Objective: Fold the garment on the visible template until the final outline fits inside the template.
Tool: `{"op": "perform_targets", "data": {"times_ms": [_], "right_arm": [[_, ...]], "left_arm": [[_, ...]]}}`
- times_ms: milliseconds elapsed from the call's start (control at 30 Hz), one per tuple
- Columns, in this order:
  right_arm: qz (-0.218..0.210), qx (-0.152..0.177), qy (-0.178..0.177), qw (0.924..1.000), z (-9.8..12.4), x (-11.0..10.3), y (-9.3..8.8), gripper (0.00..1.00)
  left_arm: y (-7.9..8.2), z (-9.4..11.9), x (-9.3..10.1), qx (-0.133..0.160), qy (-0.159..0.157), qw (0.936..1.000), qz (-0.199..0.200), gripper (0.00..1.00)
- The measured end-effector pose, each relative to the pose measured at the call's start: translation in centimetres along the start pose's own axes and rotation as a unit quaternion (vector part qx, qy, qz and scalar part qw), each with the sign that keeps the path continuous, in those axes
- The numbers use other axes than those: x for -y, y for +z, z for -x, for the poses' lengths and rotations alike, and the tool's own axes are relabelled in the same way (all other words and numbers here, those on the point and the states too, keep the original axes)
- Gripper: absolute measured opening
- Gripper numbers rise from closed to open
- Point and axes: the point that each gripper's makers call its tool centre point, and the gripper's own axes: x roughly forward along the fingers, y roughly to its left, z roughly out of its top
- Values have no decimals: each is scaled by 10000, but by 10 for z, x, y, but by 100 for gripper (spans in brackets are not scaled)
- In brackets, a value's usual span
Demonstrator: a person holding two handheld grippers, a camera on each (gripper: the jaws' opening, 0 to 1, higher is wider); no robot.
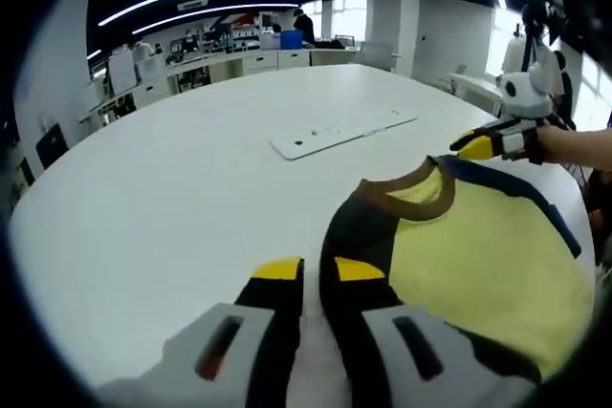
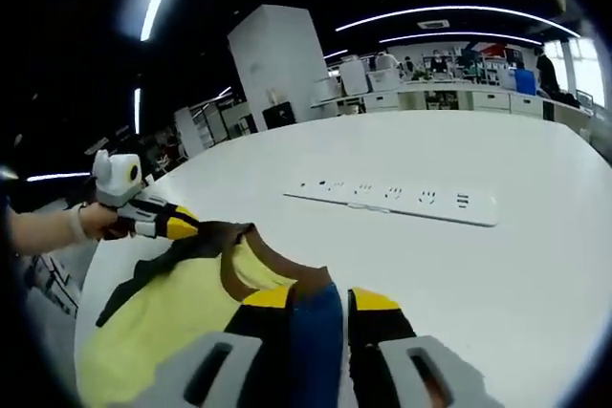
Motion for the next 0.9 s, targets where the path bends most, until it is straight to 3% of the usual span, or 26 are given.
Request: {"op": "perform_targets", "data": {"times_ms": [200,267,333,500,667,900], "right_arm": [[212,147,41,9997,11,-12,2,52],[194,181,93,9996,17,-16,2,58],[137,211,144,9996,23,-20,3,65],[248,77,202,9995,34,-25,-2,83],[365,11,215,9991,47,-36,-1,98],[440,37,187,9988,74,-47,4,94]], "left_arm": [[11,11,11,100,-314,9995,6,45],[13,15,16,111,-416,9990,-157,54],[13,20,22,109,-520,9984,-200,59],[14,31,30,137,-641,9976,-237,78],[14,42,40,115,-783,9963,-327,87],[21,70,53,307,-827,9955,-334,86]]}}
